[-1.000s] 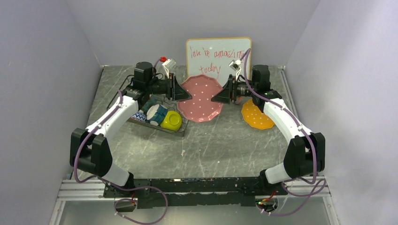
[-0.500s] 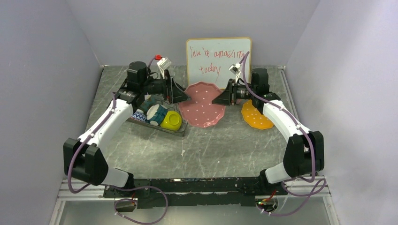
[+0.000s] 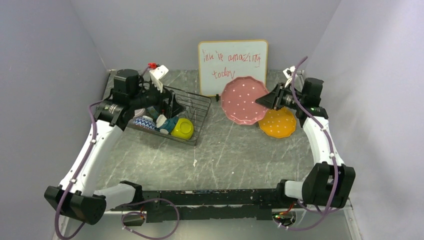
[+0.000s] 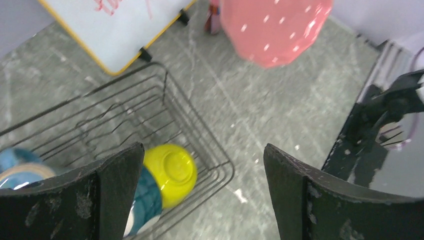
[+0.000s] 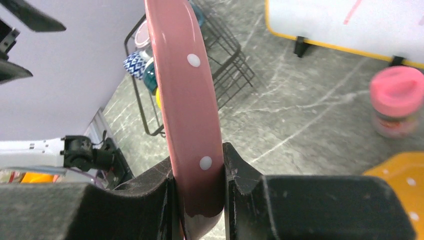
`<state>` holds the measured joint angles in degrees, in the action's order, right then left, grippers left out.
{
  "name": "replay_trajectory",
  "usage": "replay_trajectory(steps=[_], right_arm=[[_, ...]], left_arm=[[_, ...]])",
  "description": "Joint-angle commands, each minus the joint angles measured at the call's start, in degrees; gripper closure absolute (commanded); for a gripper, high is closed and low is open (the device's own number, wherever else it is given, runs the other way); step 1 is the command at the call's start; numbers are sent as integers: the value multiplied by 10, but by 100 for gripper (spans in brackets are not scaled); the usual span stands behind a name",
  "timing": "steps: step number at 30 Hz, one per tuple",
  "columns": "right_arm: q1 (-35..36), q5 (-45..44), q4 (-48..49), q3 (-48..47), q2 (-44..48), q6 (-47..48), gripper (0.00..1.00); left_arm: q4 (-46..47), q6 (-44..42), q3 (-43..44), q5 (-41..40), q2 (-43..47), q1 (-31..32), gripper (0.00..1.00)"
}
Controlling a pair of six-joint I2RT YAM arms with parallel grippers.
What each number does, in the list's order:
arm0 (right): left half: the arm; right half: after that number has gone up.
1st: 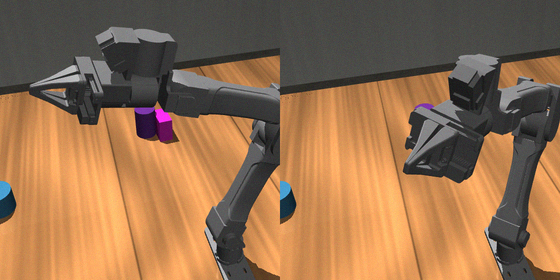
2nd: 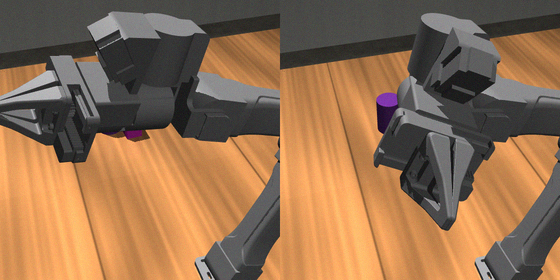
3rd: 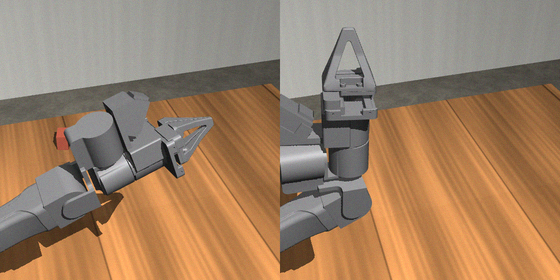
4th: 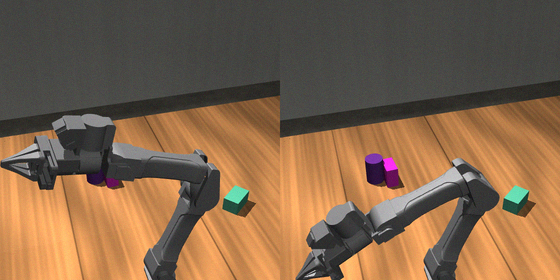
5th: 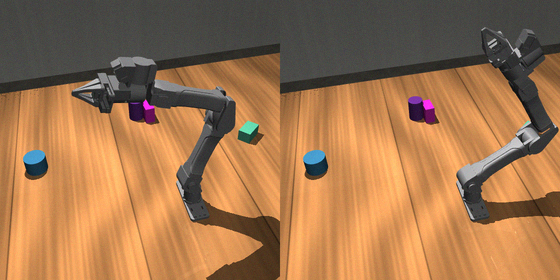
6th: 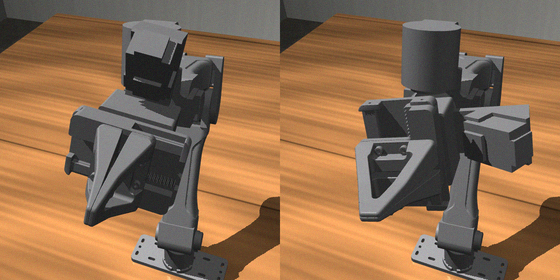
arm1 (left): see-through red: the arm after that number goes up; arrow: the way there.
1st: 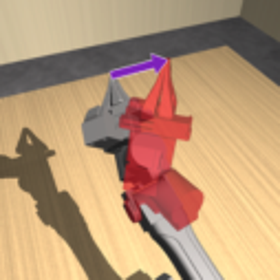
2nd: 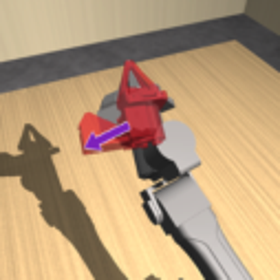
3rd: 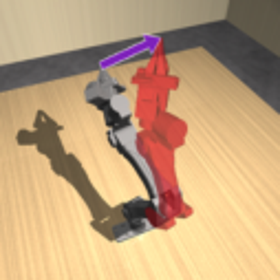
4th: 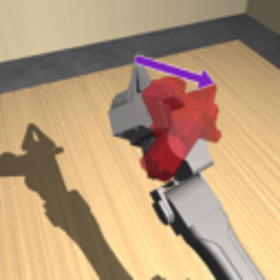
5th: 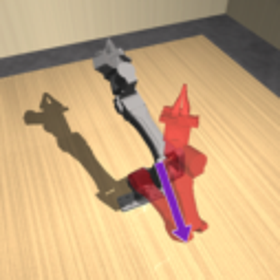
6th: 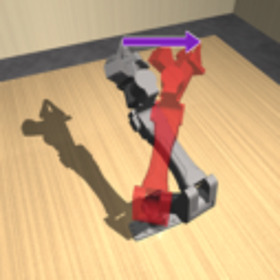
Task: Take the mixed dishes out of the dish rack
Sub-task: Place the plate at the center of the board.
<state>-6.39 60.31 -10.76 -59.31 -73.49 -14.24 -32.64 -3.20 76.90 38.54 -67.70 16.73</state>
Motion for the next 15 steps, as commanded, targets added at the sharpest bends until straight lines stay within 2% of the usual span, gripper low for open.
replay_trajectory(steps=[1,7,15], right_arm=[[-38,-10,-29,-12,55,6,100],[-121,-50,-92,0,69,12,100],[-237,-27,-142,25,45,45,100]], left_arm=[[-84,-82,-16,-86,37,0,6],[-81,-108,-56,-117,82,-1,6],[-69,-127,-90,-119,127,-11,6]])
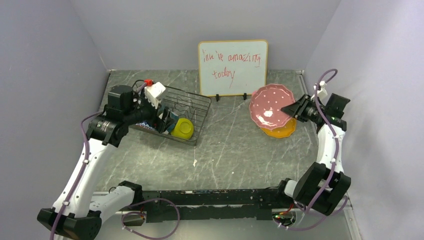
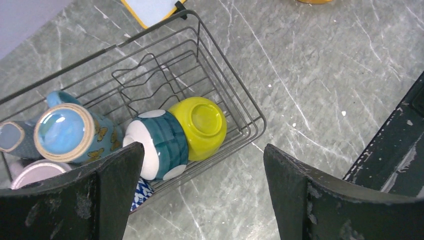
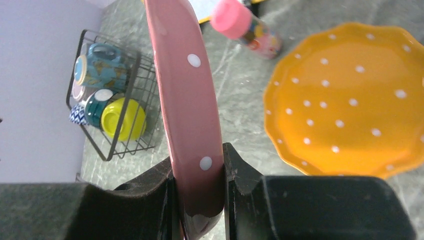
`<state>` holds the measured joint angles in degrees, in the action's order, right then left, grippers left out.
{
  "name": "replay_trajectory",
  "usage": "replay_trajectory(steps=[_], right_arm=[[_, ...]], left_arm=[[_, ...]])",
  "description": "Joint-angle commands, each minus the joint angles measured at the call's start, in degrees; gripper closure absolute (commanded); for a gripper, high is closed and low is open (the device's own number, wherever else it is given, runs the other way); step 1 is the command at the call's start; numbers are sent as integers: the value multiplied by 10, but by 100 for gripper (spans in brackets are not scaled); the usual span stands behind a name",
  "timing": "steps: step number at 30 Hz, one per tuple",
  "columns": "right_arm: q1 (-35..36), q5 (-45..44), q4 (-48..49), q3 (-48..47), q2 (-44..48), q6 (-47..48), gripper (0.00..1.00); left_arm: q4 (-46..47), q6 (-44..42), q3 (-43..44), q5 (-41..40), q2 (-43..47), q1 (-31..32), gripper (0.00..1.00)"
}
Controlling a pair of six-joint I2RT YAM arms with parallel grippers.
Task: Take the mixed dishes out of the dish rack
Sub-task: Place the plate at the center of the board.
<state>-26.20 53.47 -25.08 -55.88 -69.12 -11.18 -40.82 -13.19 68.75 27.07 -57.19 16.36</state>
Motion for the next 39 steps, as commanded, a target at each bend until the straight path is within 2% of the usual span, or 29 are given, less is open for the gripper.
replay_trajectory(steps=[1,11,26,39], right_arm=[[-49,42,-2,-7,-3,19,100],[-100,16,6,-23,-87,18,100],[-102,12,87,-47,-215,-10,100],[-102,46,96,-61,-301,17,100]], left_arm=[[16,-28,-12,-3,25,-9,6],[25,-21,-26,18,34,-23,6],[16,-3,-8,35,13,-31,6],[13,-5,-8,34,5,-33,6]])
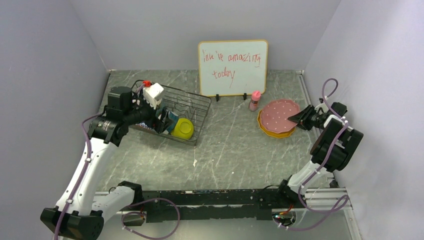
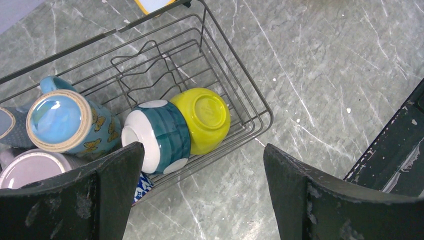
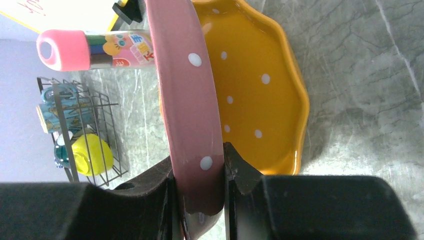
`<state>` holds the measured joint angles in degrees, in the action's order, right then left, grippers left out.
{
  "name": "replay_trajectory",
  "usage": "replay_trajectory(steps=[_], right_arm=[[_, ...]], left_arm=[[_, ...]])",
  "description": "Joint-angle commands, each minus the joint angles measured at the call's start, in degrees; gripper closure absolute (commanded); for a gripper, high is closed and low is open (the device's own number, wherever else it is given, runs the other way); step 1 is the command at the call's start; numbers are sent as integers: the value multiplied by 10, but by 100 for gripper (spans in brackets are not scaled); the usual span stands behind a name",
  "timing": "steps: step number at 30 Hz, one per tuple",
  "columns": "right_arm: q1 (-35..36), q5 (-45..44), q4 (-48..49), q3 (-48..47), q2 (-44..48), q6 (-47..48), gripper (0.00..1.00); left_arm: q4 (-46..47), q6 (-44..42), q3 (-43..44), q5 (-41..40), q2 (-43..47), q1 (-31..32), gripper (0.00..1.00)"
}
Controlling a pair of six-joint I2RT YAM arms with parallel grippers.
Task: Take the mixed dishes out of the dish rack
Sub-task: Place the plate at the center of the board.
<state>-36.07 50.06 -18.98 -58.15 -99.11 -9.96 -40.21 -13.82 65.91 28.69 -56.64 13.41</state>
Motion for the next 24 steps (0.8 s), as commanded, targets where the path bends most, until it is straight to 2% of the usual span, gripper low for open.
replay_trajectory(steps=[1,7,10,24], right_arm=[[-3,81,33,-39,-8,10,100],[-3,83,13,-40,-28,41,100],[-3,81,-1,-44,-40,60,95],[-3,20,-32,-47,-47,95,53]], left_arm=[[7,2,20,17,-2,-3,6],[8,1,19,19,-4,-4,6],[7,0,19,19,-6,-4,6],[9,-7,7,23,4,-4,6]])
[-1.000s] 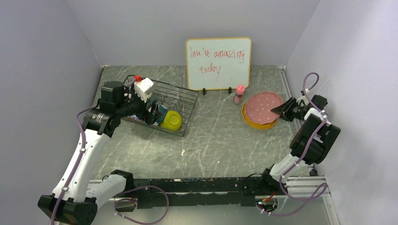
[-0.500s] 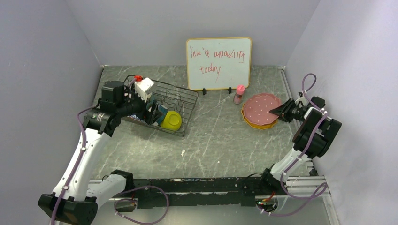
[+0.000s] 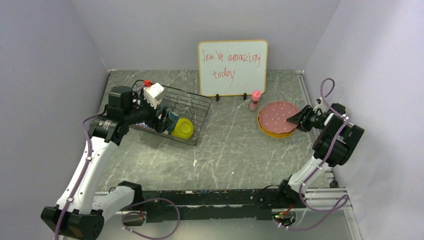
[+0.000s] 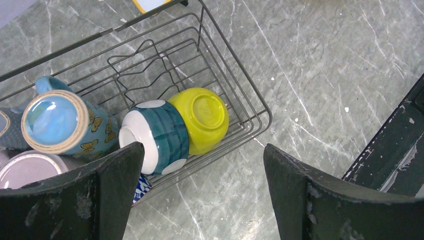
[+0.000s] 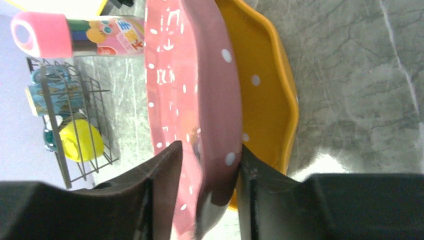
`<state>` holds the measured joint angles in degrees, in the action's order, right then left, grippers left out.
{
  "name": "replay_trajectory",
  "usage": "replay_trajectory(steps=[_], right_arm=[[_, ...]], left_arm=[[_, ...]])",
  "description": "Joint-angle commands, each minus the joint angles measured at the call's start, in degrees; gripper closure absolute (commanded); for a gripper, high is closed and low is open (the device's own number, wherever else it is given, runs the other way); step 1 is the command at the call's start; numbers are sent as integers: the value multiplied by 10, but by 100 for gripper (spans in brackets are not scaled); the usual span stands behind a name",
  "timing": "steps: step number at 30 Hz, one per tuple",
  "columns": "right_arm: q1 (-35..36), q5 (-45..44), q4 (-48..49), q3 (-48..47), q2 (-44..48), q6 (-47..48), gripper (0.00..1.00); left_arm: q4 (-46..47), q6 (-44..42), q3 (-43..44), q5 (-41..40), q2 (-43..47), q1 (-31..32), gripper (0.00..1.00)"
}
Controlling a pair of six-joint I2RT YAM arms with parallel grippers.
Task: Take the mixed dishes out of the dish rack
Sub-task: Place the plate at the center of the board.
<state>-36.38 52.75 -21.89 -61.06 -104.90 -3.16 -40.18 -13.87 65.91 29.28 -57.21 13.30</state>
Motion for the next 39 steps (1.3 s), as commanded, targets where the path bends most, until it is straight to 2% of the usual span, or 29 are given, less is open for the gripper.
replay_trajectory(steps=[1,11,15,39], right_arm=[[0,-11,-5,-19,12,28,51],[2,-75,-22,-21,31,58,32],[6,-100,-27,-21,44,69,28],[44,-231,-27,-23,72,106,25]], left_arm=[[9,-7,7,17,10,-3,6],[9,-9,6,16,14,-3,6],[10,-10,3,13,17,-3,6],[6,-9,10,-5,8,-3,6]])
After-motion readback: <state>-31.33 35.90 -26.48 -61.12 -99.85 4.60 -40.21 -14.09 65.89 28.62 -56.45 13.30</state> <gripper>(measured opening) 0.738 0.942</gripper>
